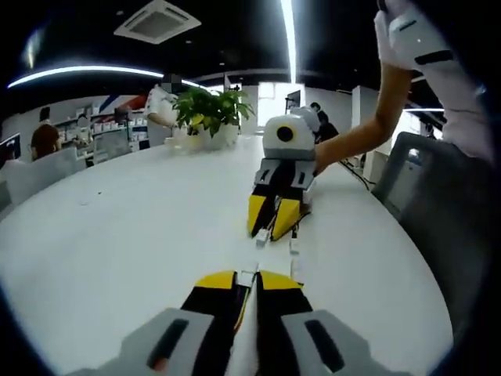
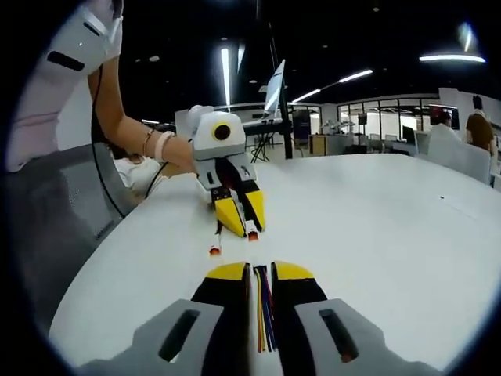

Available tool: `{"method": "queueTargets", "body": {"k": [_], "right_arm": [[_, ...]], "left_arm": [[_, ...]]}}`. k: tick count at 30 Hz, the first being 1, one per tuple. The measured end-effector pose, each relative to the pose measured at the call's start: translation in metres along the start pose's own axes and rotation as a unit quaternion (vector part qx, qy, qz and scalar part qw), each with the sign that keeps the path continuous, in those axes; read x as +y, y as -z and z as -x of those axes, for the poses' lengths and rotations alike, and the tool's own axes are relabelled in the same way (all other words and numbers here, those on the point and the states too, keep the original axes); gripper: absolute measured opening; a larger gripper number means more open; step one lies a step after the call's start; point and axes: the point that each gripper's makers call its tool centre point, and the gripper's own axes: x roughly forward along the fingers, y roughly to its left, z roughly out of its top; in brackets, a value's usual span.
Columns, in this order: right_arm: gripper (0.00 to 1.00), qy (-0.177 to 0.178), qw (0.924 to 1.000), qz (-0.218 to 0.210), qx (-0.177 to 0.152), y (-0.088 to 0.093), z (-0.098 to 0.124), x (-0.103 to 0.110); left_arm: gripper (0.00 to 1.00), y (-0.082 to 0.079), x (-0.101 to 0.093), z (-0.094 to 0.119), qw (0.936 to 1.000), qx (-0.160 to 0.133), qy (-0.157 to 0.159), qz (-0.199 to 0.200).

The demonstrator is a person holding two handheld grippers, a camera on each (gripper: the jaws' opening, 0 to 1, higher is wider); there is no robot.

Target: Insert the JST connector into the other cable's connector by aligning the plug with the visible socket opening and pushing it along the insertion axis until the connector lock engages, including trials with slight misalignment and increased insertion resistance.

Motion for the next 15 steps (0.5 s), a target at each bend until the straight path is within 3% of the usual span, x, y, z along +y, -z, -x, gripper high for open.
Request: {"method": "queueTargets", "body": {"k": [15], "right_arm": [[0.05,-0.004,1.0,0.008,-0.001,0.0048,-0.0005,-0.0042]], "left_arm": [[0.0,-0.0047,-0.0053,-0.0009,0.9999,-0.007,0.013,-0.004]]}}
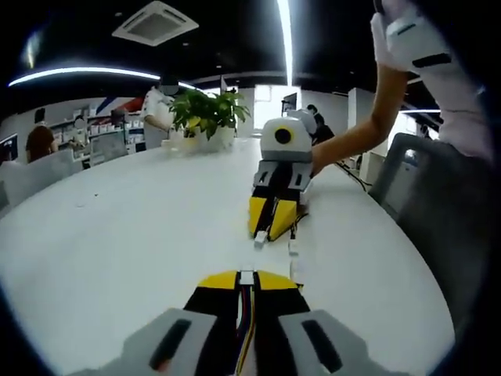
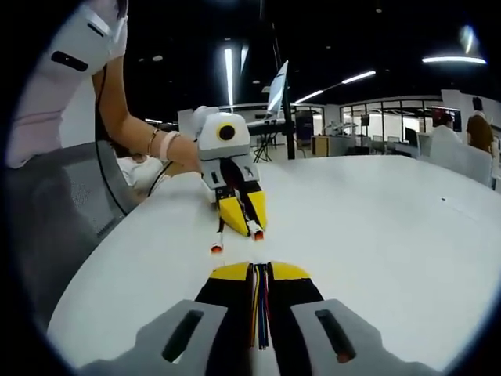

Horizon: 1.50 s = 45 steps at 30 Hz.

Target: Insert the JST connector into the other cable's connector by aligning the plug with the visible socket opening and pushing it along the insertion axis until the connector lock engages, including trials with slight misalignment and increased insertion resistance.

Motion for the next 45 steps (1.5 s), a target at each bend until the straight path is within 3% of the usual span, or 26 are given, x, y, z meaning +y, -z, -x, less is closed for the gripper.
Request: {"method": "queueTargets", "body": {"k": [18,25,32,37,45], "right_arm": [[0.04,-0.011,0.9999,0.0,-0.004,-0.005,-0.001,0.005],[0.04,-0.015,0.9999,-0.003,-0.003,-0.012,0.006,0.005],[0.04,-0.014,0.9999,0.007,-0.004,-0.024,0.015,0.001],[0.04,-0.023,0.9994,0.025,-0.003,-0.038,0.02,0.0],[0.04,-0.039,0.9983,0.043,0.0,-0.055,0.03,0.003]], "left_arm": [[0.0,-0.003,-0.004,-0.001,1.0,0.002,0.006,0.007],[0.0,-0.003,0.0,0.002,0.9996,0.024,0.011,-0.006],[0.0,-0.022,0.01,0.01,0.9997,0.004,0.023,-0.012],[0.0,-0.034,0.01,0.011,0.9983,0.01,0.039,-0.042],[0.0,-0.049,0.008,0.013,0.9971,0.006,0.055,-0.052]]}}
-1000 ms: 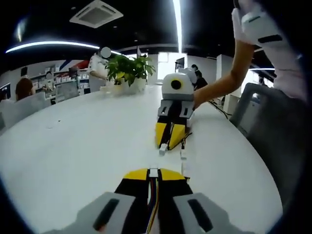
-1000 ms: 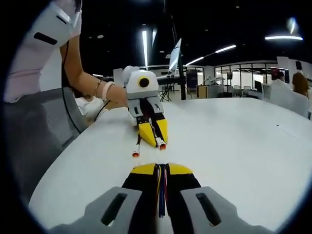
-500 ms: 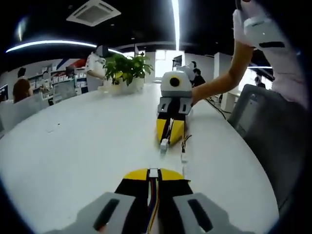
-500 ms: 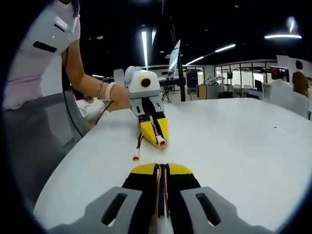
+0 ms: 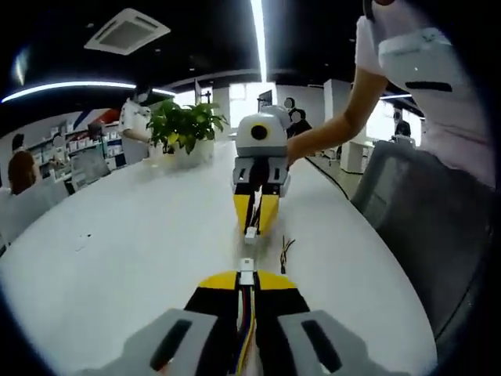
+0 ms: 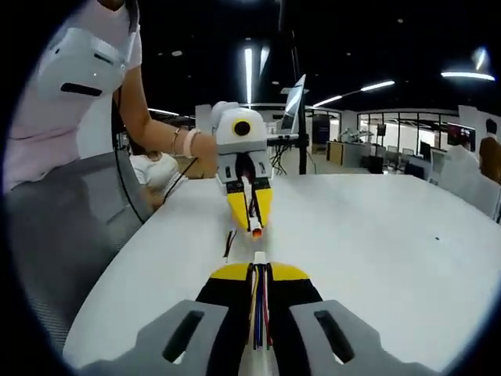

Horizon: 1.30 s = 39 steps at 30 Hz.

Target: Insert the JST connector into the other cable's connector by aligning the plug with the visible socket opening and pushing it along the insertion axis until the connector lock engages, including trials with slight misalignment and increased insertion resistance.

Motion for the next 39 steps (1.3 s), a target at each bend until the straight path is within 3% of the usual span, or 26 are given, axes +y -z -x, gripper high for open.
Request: {"method": "queueTargets", "body": {"k": [11,21,39], "right_arm": [[0.04,-0.011,0.9996,0.026,-0.01,-0.018,0.0,0.003],[0.04,-0.024,0.9985,0.04,-0.029,-0.033,-0.008,0.006],[0.03,-0.037,0.9979,0.048,-0.023,-0.028,-0.018,0.012]], "left_arm": [[0.0,-0.014,0.002,0.002,0.9994,-0.022,0.004,0.025],[0.0,-0.02,-0.005,0.004,0.9993,-0.017,0.02,0.027],[0.0,-0.02,-0.011,0.002,0.9989,-0.014,0.029,0.033]]}}
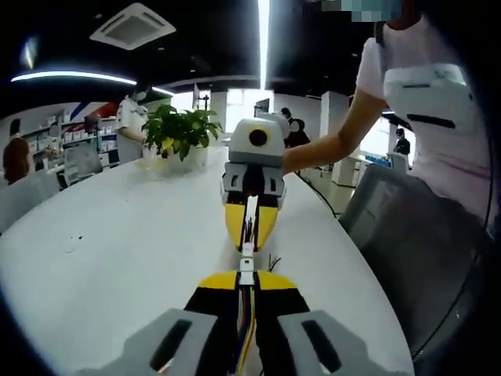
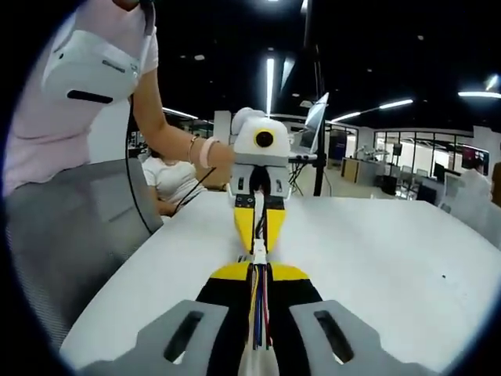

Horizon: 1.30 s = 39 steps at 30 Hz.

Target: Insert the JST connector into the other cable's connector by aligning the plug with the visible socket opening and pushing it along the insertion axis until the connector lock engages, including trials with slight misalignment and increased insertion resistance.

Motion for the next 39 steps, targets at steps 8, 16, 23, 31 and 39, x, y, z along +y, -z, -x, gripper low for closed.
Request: {"method": "queueTargets", "body": {"k": [8,16,23,31,39], "right_arm": [[0.03,0.001,1.0,-0.004,0.008,0.005,-0.001,0.0],[0.03,-0.005,0.9999,-0.014,0.007,0.007,-0.004,0.003],[0.03,-0.01,0.9997,-0.02,0.012,0.01,-0.007,0.006],[0.03,-0.014,0.9994,-0.032,-0.003,0.009,-0.01,0.009],[0.03,-0.015,0.9991,-0.039,-0.004,0.012,-0.008,0.009]], "left_arm": [[0.0,-0.001,-0.002,0.0,1.0,-0.002,0.001,-0.001],[0.0,0.004,-0.003,-0.001,1.0,0.009,0.001,0.001],[0.0,0.01,-0.005,-0.002,0.9997,0.022,0.005,-0.003],[0.0,0.008,-0.008,-0.003,0.9999,0.008,0.007,0.008],[0.0,0.009,-0.007,-0.005,0.9998,0.01,0.01,0.015]]}}
